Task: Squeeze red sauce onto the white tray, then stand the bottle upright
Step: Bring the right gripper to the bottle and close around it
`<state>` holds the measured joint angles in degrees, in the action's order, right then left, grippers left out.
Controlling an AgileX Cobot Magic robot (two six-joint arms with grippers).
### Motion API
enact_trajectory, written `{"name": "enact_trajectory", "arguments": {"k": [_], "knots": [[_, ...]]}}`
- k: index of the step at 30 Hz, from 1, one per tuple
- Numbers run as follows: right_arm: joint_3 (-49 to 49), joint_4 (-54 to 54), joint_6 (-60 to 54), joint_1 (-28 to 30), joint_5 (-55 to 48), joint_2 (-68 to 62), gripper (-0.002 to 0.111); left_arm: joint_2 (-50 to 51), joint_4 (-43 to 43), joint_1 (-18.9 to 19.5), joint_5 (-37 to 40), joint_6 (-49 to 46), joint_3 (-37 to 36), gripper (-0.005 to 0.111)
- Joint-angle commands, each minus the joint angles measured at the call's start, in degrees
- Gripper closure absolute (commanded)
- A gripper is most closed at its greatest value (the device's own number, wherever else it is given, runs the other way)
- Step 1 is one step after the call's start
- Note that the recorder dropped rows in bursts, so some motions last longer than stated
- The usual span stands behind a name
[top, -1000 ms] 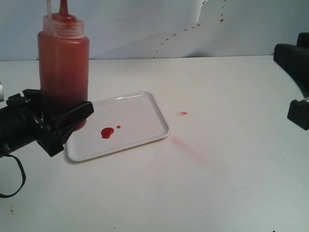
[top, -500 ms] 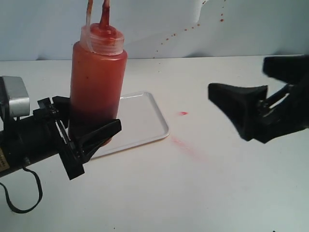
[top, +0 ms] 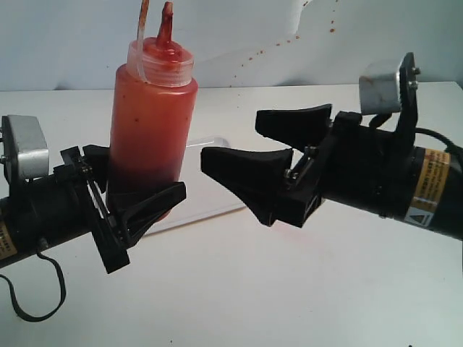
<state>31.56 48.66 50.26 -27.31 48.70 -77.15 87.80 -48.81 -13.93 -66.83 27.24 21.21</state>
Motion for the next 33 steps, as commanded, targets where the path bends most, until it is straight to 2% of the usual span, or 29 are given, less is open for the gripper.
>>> {"name": "enact_trajectory", "arguments": {"k": [1, 9, 18, 23, 27, 33], "knots": [[-0.12, -2.65, -7.33, -0.14, 6.38, -4.36, 0.003, -0.20, 2.18, -0.29, -3.13, -0.47, 0.43, 0.107], [-0.12, -5.75, -14.50, -0.14, 13.69, -8.07, 0.003, -0.20, 1.53, -0.29, -3.13, -0.58, 0.43, 0.107], [-0.12, -8.47, -17.34, -0.71, 18.84, -10.66, 0.003, -0.20, 1.53, -0.29, -3.13, -0.58, 0.43, 0.107], [1.34, -14.38, -23.75, -6.10, 15.85, -11.62, 0.003, -0.20, 1.54, -0.29, -3.13, -0.69, 0.43, 0.107], [6.55, -16.74, -23.70, -10.56, 12.02, -13.90, 0.003, -0.20, 1.40, -0.29, -3.13, -1.27, 0.43, 0.107], [10.57, -17.29, -22.73, -12.20, 8.35, -15.41, 0.003, -0.20, 1.18, -0.29, -3.13, -1.82, 0.43, 0.107]]}}
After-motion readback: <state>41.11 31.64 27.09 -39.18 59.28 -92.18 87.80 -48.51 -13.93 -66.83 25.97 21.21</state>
